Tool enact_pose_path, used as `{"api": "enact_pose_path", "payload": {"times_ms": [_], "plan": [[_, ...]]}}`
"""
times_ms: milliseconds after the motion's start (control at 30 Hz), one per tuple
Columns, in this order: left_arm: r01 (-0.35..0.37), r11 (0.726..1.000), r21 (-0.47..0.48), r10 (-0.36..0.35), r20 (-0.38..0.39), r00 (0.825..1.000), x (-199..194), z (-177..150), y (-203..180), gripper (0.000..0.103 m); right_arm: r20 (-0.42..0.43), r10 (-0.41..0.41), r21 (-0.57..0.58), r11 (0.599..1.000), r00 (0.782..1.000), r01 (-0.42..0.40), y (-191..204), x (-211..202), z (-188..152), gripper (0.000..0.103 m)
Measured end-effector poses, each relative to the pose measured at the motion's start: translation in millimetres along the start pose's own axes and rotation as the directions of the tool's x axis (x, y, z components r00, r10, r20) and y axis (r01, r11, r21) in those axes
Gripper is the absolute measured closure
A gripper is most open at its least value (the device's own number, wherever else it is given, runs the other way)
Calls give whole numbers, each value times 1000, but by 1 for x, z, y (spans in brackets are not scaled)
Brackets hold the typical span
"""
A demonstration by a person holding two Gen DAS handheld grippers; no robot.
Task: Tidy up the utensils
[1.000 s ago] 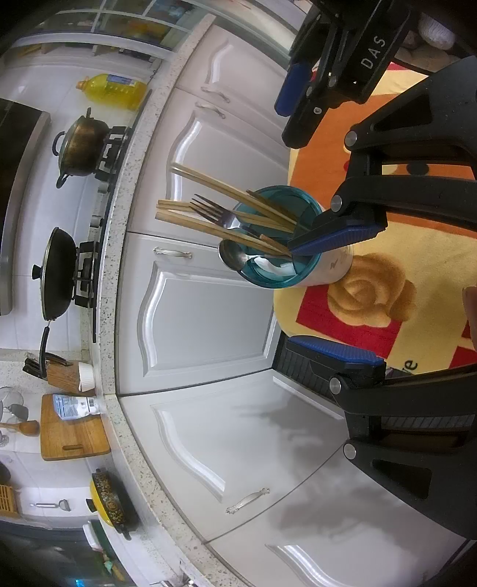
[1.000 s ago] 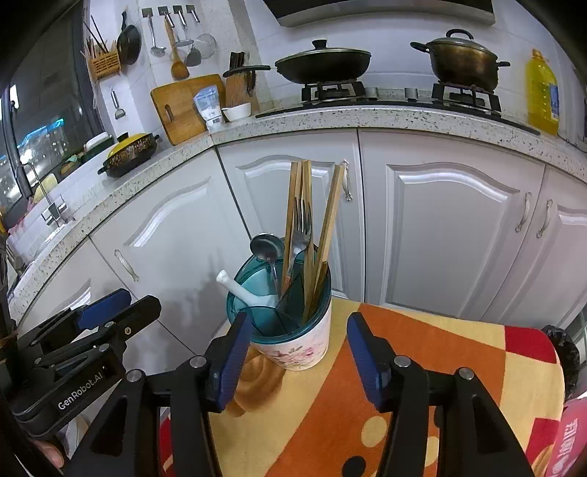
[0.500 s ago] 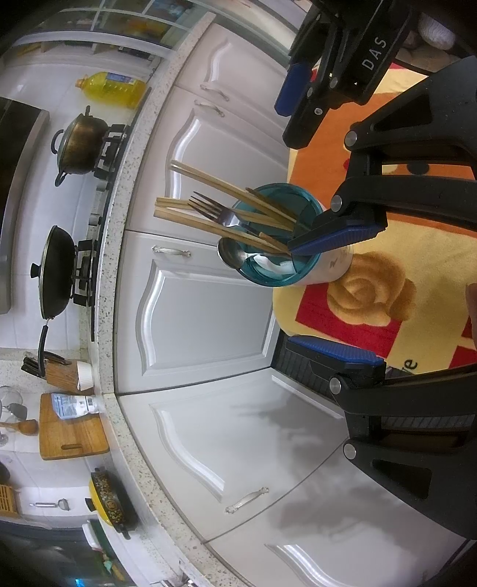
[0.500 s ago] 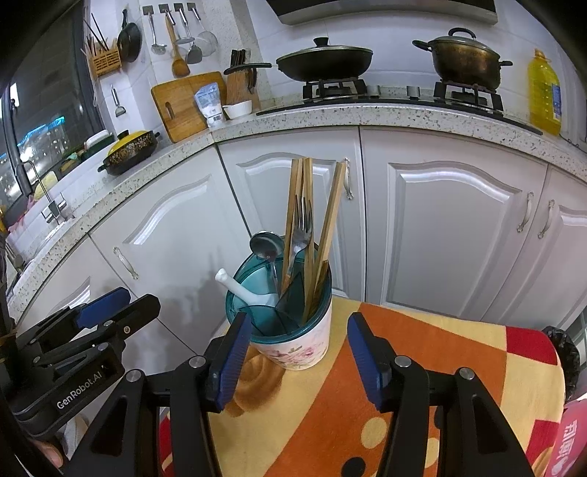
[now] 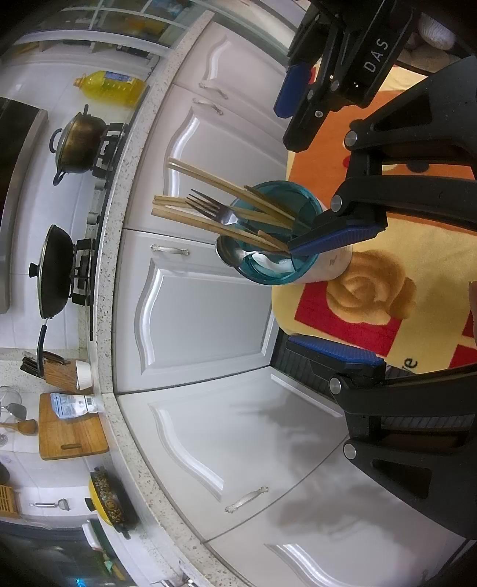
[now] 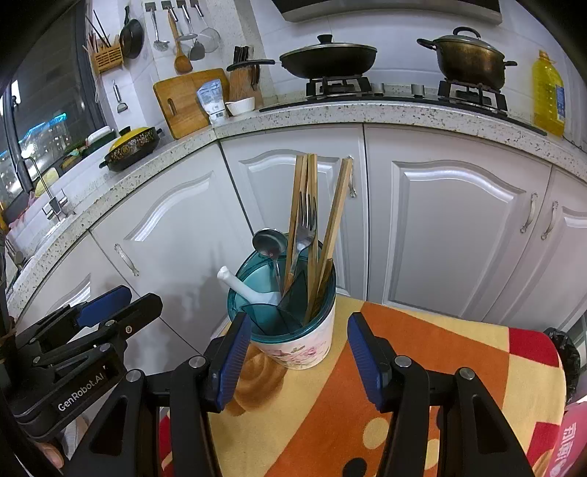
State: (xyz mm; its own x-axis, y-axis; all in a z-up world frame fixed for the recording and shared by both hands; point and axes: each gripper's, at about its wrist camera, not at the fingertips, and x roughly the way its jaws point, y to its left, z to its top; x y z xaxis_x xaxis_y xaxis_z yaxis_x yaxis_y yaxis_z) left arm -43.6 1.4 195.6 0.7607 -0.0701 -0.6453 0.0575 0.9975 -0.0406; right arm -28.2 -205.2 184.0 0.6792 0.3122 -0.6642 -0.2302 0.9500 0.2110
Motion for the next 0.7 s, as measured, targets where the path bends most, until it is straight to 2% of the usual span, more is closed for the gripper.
{"api": "enact_pose_path", "payload": {"times_ms": [700], "plan": [[-2, 1000, 0, 2, -1, 1000, 1, -1, 2, 58, -5, 4, -6, 1000, 1000, -4, 2, 0, -1, 50]]}}
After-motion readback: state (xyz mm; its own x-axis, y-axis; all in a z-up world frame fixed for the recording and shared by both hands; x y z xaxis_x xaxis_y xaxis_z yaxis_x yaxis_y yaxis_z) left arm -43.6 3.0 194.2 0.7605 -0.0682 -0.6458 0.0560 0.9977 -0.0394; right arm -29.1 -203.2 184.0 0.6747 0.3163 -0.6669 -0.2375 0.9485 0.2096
